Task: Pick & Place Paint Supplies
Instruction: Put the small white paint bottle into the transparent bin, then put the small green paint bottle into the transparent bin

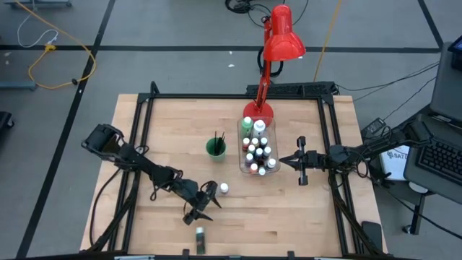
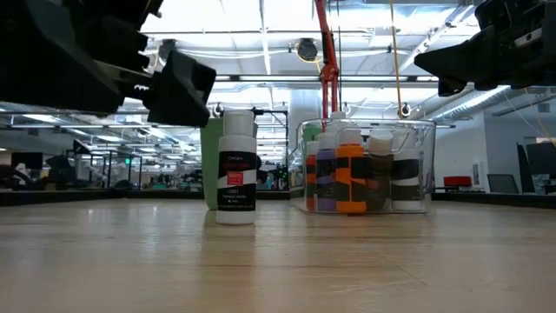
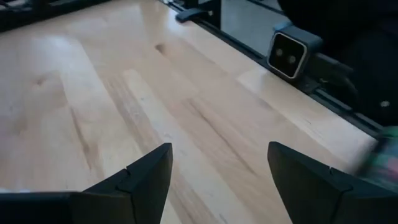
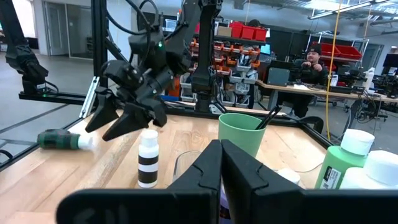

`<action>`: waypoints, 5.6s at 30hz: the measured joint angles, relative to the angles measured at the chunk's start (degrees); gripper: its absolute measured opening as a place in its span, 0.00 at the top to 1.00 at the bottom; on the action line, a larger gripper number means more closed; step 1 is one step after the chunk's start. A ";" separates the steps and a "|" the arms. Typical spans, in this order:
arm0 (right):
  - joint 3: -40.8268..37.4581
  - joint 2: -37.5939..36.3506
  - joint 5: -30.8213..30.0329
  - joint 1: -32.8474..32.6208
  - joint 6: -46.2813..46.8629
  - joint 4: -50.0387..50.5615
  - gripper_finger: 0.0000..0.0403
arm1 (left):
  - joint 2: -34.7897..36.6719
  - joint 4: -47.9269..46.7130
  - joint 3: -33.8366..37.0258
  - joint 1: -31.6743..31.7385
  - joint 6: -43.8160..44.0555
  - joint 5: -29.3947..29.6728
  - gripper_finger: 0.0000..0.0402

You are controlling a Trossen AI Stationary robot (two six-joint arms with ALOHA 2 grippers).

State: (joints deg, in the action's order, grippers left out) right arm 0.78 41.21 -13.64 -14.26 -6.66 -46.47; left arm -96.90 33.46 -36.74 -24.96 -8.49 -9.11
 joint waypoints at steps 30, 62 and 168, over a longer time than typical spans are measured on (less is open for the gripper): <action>0.00 0.02 0.01 0.00 -0.02 0.06 0.99 | 5.49 -1.49 -0.05 4.89 0.83 14.60 0.20; 0.01 0.02 0.01 0.00 -0.22 0.05 0.99 | 5.27 -5.49 -0.01 7.04 10.01 16.23 0.15; 0.01 0.36 -0.01 0.02 -0.41 0.44 0.99 | 18.72 -30.55 -3.78 12.03 10.52 8.46 0.62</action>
State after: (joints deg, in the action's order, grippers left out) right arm 0.79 41.57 -13.65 -14.24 -7.06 -46.04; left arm -78.18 2.91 -40.52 -12.93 2.03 -0.66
